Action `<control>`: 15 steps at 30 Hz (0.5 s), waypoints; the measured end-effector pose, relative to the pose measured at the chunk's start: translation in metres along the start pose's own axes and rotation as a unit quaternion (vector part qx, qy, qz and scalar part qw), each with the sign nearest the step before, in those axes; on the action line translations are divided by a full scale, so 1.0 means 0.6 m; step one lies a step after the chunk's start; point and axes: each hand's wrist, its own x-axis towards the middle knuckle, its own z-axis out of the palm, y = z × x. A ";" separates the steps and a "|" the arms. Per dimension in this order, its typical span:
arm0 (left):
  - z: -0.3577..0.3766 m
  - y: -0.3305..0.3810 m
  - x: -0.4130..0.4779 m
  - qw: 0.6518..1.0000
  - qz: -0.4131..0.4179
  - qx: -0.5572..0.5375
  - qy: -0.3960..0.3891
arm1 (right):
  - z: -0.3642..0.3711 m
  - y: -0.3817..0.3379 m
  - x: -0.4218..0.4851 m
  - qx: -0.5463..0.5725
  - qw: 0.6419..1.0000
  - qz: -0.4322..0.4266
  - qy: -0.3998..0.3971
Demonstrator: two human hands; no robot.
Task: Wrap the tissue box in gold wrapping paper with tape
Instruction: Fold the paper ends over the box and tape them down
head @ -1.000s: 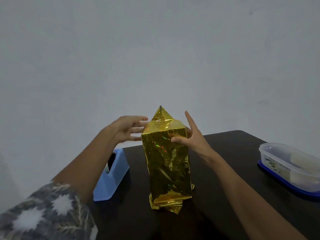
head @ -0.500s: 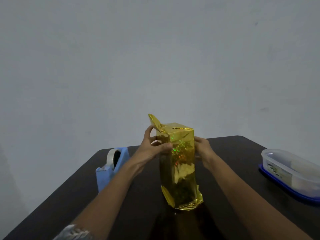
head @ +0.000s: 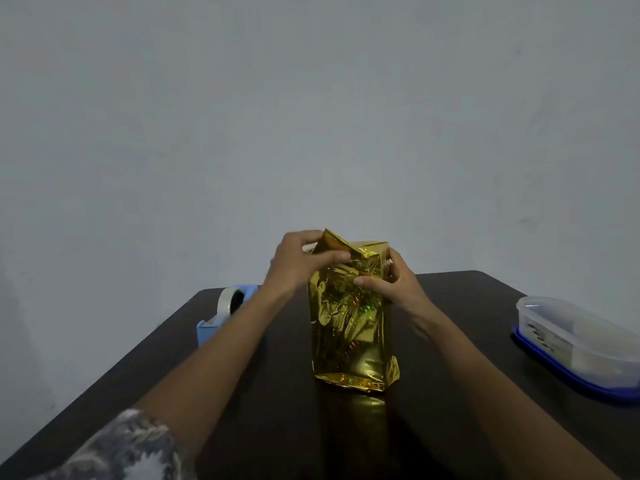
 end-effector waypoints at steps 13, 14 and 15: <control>-0.059 0.065 0.061 0.989 0.026 0.027 -0.145 | -0.012 0.009 0.011 -0.008 0.998 0.024 -0.049; -0.059 0.063 0.061 0.988 0.034 0.028 -0.146 | -0.011 0.009 0.011 -0.009 0.998 0.025 -0.049; -0.058 0.061 0.062 0.989 0.045 0.026 -0.142 | -0.011 0.009 0.012 -0.011 0.998 0.025 -0.050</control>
